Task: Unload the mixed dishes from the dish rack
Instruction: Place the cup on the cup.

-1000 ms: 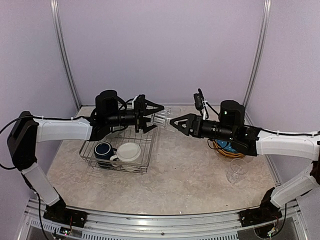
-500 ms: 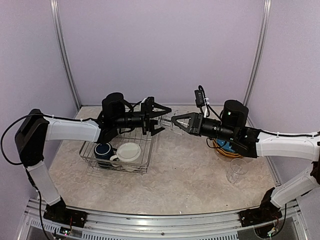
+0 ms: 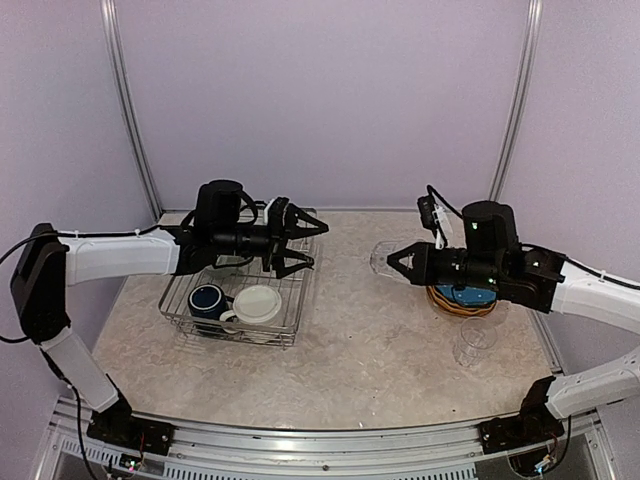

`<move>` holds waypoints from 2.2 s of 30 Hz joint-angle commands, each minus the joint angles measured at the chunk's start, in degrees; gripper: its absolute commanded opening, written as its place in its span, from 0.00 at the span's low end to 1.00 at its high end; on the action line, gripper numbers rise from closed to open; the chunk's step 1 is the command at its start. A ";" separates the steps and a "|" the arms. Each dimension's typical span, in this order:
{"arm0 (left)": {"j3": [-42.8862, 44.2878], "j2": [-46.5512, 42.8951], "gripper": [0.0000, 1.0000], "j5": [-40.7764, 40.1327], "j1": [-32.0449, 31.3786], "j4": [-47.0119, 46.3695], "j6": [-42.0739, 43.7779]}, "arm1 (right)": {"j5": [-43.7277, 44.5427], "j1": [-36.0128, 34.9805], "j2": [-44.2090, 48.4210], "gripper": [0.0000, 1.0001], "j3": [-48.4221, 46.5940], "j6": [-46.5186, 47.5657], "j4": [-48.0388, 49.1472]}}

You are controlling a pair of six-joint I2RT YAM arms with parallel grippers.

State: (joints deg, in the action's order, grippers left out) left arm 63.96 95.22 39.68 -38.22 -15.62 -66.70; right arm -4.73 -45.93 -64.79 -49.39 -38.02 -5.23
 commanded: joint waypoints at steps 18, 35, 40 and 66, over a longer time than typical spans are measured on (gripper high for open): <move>7.21 -1.32 0.99 -4.69 -1.23 16.01 13.16 | 15.43 0.57 14.11 0.00 -11.06 -10.53 -68.87; 3.51 -7.46 0.99 -9.21 -2.20 20.68 14.58 | 19.43 0.76 5.33 0.00 -7.92 -7.23 -62.30; 3.70 -7.13 0.99 -8.33 -2.65 20.12 14.71 | 19.29 1.06 5.08 0.00 -6.08 -6.76 -62.02; 5.97 -10.16 0.99 -15.85 0.73 34.65 22.00 | 18.92 2.97 5.17 0.65 -7.45 -0.83 -52.17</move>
State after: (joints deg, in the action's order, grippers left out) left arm 68.18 88.12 29.69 -39.53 9.15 -50.68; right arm 14.15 -43.42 -62.17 -54.65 -40.71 -61.12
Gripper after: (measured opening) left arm 0.990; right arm 0.611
